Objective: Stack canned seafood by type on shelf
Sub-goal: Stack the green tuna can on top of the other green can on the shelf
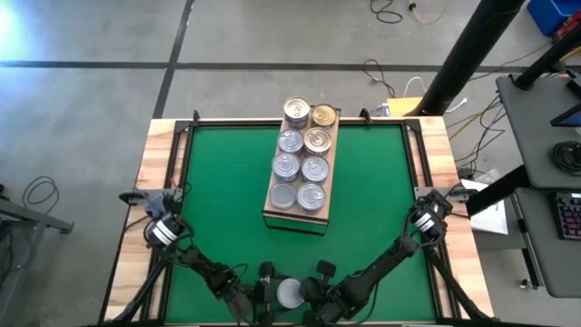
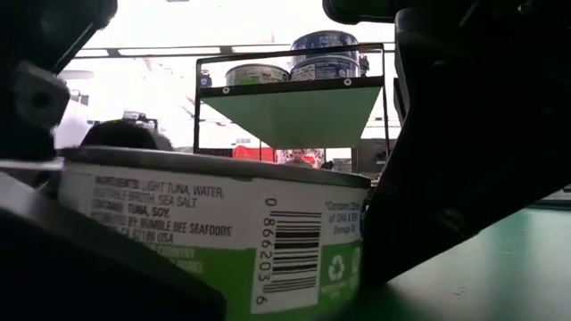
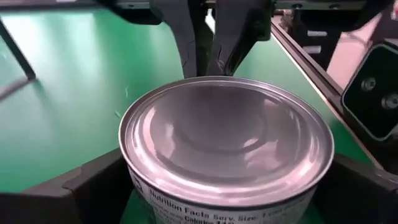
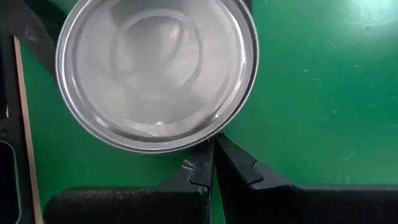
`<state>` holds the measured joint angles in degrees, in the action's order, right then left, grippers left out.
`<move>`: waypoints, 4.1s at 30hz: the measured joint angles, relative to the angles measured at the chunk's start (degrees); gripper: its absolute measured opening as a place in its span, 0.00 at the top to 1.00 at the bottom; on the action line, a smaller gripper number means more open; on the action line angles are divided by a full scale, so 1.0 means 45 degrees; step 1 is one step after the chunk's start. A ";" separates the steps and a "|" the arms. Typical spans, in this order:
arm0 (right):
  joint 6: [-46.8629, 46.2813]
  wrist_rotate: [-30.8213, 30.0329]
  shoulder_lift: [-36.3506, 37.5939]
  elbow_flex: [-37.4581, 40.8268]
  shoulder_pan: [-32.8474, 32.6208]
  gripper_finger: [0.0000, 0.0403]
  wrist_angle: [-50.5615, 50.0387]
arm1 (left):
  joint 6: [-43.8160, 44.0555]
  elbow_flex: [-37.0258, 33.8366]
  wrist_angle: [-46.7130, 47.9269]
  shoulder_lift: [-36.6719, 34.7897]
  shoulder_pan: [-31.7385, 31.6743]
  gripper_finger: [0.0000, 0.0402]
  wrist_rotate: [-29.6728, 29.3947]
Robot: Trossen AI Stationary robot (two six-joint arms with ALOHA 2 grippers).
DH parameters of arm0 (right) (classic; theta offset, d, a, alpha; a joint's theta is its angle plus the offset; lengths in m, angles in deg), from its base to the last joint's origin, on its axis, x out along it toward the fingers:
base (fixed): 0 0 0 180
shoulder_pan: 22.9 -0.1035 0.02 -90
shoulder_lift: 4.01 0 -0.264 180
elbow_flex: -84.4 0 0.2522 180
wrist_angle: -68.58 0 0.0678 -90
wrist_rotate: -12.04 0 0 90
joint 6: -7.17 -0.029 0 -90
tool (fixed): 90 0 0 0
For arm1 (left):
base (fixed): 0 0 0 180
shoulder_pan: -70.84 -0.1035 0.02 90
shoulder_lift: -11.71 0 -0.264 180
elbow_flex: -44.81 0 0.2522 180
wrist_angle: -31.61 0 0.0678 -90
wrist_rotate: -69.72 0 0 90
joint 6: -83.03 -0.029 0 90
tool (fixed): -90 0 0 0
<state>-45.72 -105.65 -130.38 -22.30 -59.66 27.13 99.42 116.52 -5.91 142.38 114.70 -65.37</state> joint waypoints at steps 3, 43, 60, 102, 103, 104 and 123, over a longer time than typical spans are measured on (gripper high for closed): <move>0.0378 -0.0066 0.0269 -0.0018 -0.0003 0.97 -0.0166 | -0.0544 -0.0292 0.0647 -0.0706 0.0060 0.01 0.0221; 1.2761 -0.1995 0.5334 -0.0133 0.2182 0.97 0.3046 | -0.2193 -0.3384 1.0883 -1.4648 -0.4196 0.04 0.1122; 1.3562 -0.0311 0.5300 -0.0293 0.5055 0.97 0.3977 | -0.1082 -0.3404 1.1512 -1.3728 -0.5320 0.01 0.1668; 1.1552 0.3146 0.5305 -0.0533 0.6805 0.97 0.0550 | -0.0982 -0.3332 1.1017 -1.3095 -0.6362 0.00 0.2960; 1.1554 0.3147 0.5305 -0.0617 0.6809 0.97 0.0461 | -0.0878 -0.3199 1.1268 -1.3095 -0.6397 0.00 0.2932; 1.1592 0.3152 0.5303 -0.0732 0.6811 0.97 0.0391 | -0.0793 -0.3028 1.1572 -1.3068 -0.6423 0.00 0.2919; 1.1085 0.4731 0.5295 -0.1276 0.6740 0.97 0.0109 | 0.1858 -0.0062 1.5478 -1.1196 -0.6461 0.00 0.2603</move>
<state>4.16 -84.36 -106.55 -28.04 -29.33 27.62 107.78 116.24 63.74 92.00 85.62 -53.66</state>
